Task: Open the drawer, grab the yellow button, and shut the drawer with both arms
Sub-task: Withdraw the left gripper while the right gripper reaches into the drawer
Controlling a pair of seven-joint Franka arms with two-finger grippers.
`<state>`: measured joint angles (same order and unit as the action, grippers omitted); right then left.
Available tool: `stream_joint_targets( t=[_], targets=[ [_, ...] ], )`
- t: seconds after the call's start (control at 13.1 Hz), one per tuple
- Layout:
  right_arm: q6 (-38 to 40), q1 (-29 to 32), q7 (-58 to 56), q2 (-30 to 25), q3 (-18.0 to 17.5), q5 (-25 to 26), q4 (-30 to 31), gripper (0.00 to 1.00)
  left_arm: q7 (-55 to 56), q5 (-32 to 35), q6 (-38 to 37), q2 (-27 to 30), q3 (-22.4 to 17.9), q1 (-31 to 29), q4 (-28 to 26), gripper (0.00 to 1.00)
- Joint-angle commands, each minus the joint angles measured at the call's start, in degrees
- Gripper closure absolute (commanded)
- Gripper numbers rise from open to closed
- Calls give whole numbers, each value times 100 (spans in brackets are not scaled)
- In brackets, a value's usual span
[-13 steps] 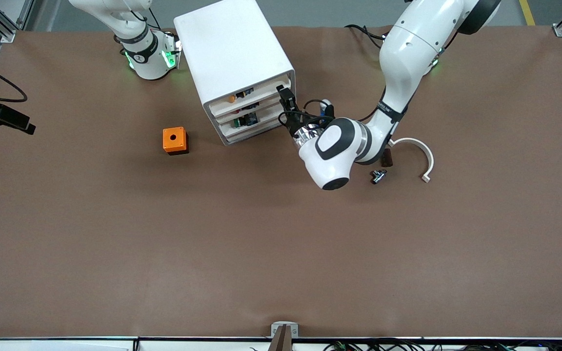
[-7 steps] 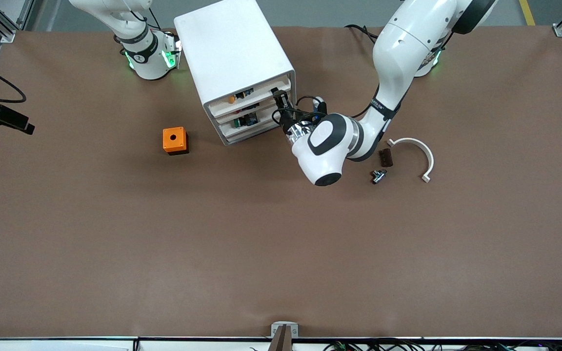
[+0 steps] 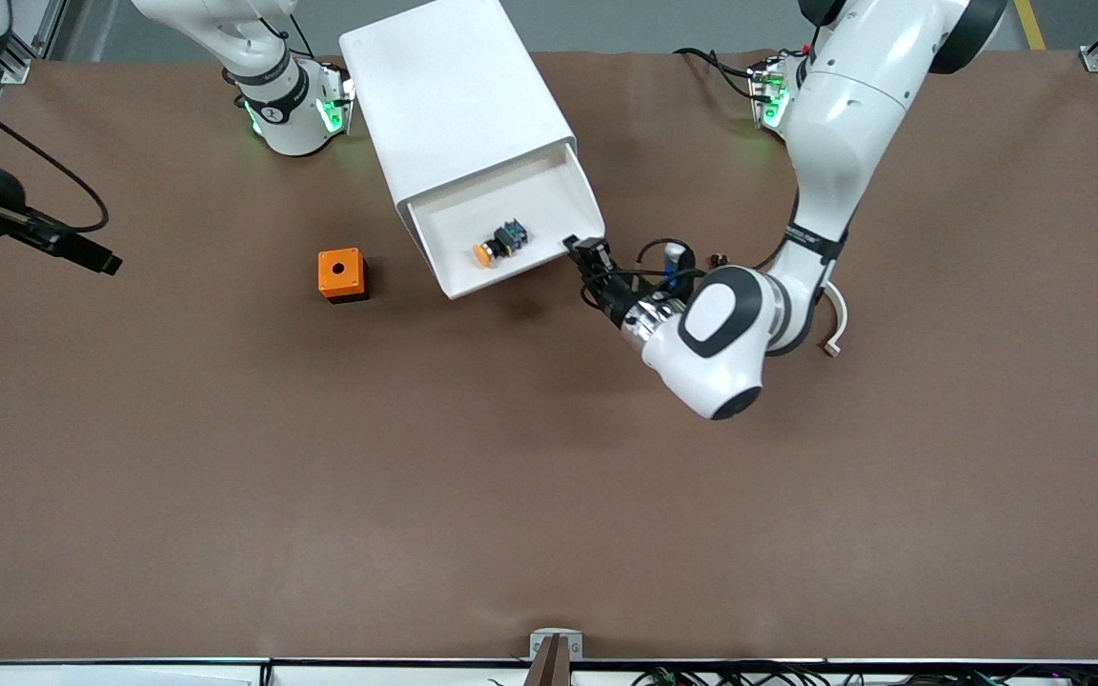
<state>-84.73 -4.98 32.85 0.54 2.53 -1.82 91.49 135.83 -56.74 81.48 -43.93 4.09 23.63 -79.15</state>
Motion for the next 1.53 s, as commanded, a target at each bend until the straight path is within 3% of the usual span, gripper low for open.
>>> stream_joint_targets(
  t=[0.0, 0.08, 0.15, 0.23, 0.61, 0.92, 1.45],
  targets=[
    [-149, -449, 1176, 69, 20, -335, 18, 0, -294, -39, 271, -169, 13, -78, 251, 91],
    [-254, -652, 1528, 96, 20, -397, 18, 0, -338, -30, 289, -152, 13, -70, 251, 59],
    [-394, -906, 1949, 148, 20, -433, 9, 0, -338, -21, 281, -91, 13, -96, 251, 9],
    [-526, -1126, 2371, 227, 20, -485, 9, 0, -338, -21, 272, -73, 13, -139, 260, 1],
    [-1334, -2181, 4271, 666, 20, -907, 78, 0, -347, 575, 245, 95, -145, -631, 549, 1],
    [-2599, -3077, 5361, 737, 20, -916, 781, 0, -767, 1172, 237, 138, -181, -1045, 700, 0],
    [-3355, -3773, 6233, 1168, 28, -890, 992, 0, -2235, 3799, 272, 349, -172, -949, 902, 0]
  ],
)
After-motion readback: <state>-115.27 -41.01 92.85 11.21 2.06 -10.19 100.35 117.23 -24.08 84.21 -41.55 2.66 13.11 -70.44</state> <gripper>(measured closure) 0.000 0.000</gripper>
